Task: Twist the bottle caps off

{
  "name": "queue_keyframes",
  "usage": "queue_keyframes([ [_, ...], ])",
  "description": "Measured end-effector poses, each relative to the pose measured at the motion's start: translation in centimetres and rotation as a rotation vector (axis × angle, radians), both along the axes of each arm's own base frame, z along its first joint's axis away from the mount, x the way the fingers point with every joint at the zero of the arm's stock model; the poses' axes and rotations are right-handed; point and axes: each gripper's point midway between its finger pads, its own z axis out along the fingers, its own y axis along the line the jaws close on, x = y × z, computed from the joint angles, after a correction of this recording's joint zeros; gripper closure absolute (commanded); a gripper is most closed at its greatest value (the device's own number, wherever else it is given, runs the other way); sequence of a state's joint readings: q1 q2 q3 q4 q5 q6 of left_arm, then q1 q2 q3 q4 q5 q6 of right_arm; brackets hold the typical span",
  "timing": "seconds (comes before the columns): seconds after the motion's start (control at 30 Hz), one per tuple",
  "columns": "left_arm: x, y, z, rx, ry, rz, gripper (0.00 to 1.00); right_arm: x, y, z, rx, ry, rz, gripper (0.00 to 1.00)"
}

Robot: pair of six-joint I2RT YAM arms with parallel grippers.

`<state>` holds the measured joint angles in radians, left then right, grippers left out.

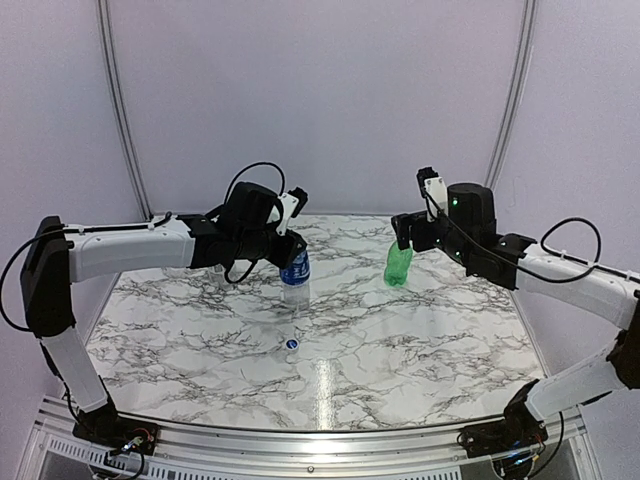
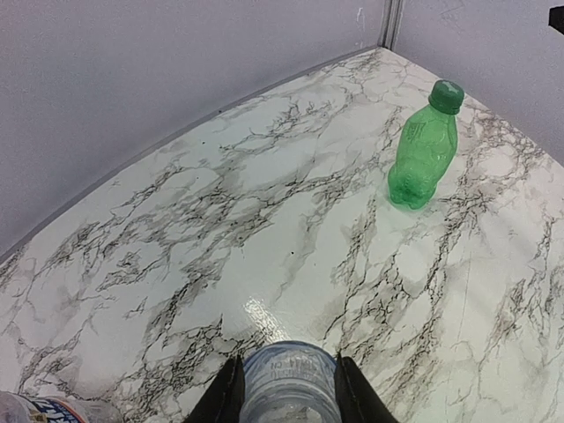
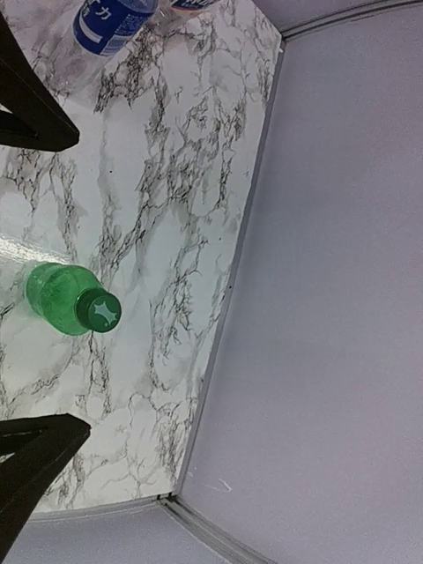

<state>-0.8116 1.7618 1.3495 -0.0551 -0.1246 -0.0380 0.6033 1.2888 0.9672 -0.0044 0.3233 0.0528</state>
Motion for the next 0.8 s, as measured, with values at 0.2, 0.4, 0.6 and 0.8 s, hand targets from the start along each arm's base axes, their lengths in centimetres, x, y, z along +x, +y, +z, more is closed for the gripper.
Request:
queue_keyframes([
  [0.2,-0.1,0.0,-0.1,0.004,0.004,0.0,0.36,2.3,-1.5,-1.9,-0.022,0.055,-0.041,0.05],
  [0.4,-0.1,0.1,-0.1,0.008,0.003,-0.002,0.15,4.8,-1.8,-3.2,-0.02,0.107,-0.034,0.14],
  [0.6,-0.3,0.1,1.2,-0.015,-0.01,-0.006,0.01,7.0,-1.6,-5.0,-0.008,0.162,-0.006,0.26],
  [0.8,-1.5,0.9,5.4,-0.091,-0.058,-0.02,0.01,7.6,-1.1,-8.3,-0.016,0.245,0.032,0.41],
])
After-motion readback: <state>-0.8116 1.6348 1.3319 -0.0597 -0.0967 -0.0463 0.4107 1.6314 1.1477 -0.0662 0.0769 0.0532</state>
